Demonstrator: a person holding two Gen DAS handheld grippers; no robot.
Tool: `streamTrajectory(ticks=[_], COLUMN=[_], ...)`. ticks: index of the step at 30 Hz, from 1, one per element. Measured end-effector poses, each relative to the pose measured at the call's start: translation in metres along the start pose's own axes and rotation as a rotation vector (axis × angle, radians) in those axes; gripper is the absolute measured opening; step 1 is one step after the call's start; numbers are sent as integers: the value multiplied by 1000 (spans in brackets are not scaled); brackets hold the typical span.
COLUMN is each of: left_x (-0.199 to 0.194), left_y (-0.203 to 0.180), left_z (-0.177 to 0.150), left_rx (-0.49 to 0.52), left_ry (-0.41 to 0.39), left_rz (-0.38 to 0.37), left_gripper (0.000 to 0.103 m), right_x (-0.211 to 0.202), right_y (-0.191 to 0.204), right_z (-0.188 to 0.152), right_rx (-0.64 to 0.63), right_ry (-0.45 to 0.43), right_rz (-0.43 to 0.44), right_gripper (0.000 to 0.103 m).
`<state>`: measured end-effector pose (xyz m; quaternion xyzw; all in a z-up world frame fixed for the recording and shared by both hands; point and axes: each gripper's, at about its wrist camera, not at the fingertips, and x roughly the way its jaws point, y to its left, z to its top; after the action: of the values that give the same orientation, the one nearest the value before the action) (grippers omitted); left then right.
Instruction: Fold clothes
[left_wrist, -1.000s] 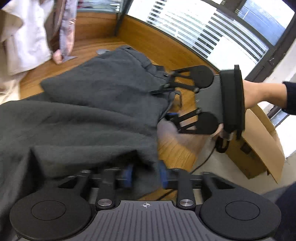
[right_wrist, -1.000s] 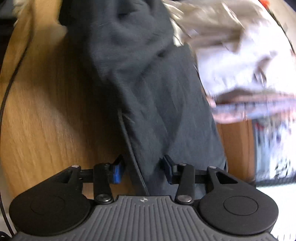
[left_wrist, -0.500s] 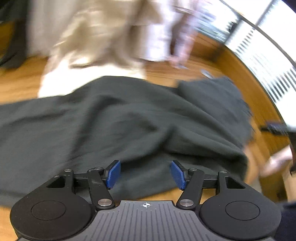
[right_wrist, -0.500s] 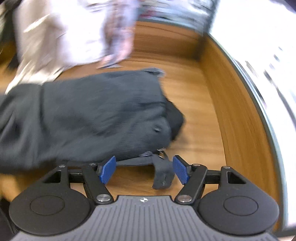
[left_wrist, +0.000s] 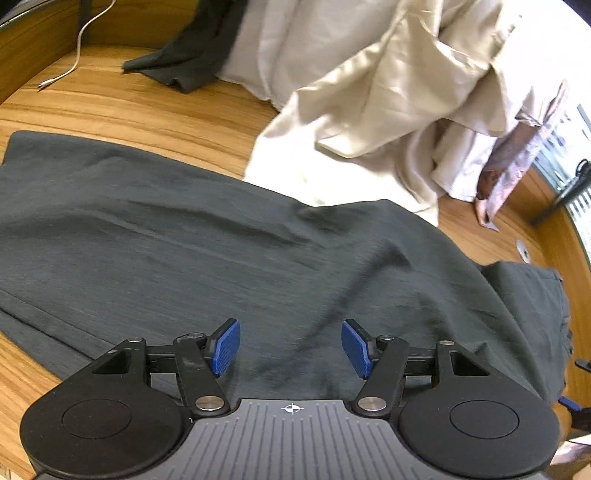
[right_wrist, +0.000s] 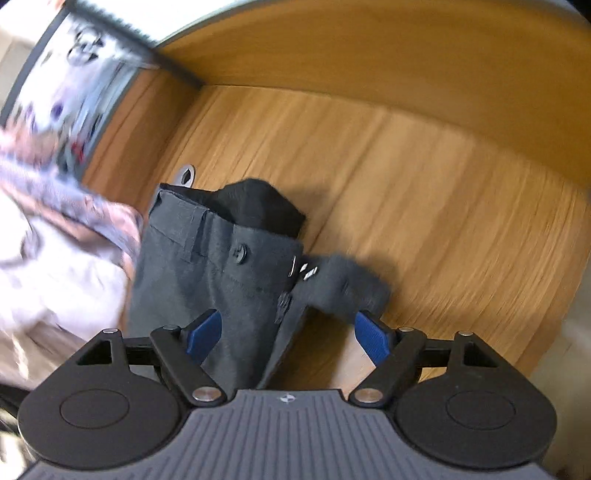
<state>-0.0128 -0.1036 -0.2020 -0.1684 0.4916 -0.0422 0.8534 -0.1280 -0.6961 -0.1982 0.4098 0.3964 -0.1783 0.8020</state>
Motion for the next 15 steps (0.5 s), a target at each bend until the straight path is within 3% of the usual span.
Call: streamTrajectory(ticks=[7, 10, 12, 13, 14, 15], left_x=[12, 14, 14, 14, 15, 15], left_y=[24, 30, 32, 33, 33, 32], left_z=[-3, -6, -5, -4, -3, -3], left_rx=[-45, -42, -41, -39, -35, -28], left_ry=[76, 89, 98, 104, 110, 116], left_rz=[-18, -10, -13, -13, -12, -12], left_gripper=[54, 52, 52, 51, 51, 51], right_x=[25, 38, 46, 48, 50, 50], right_y=[-16, -12, -9, -8, -6, -6], right_z=[-7, -4, -3, -2, -2, -2], right_rx=[258, 249, 249, 254, 260, 269], right_ry=[-27, -40, -51, -57, -65, -79], right_rz=[81, 94, 117, 113, 100, 98], right_gripper=[84, 83, 75, 58, 31, 29])
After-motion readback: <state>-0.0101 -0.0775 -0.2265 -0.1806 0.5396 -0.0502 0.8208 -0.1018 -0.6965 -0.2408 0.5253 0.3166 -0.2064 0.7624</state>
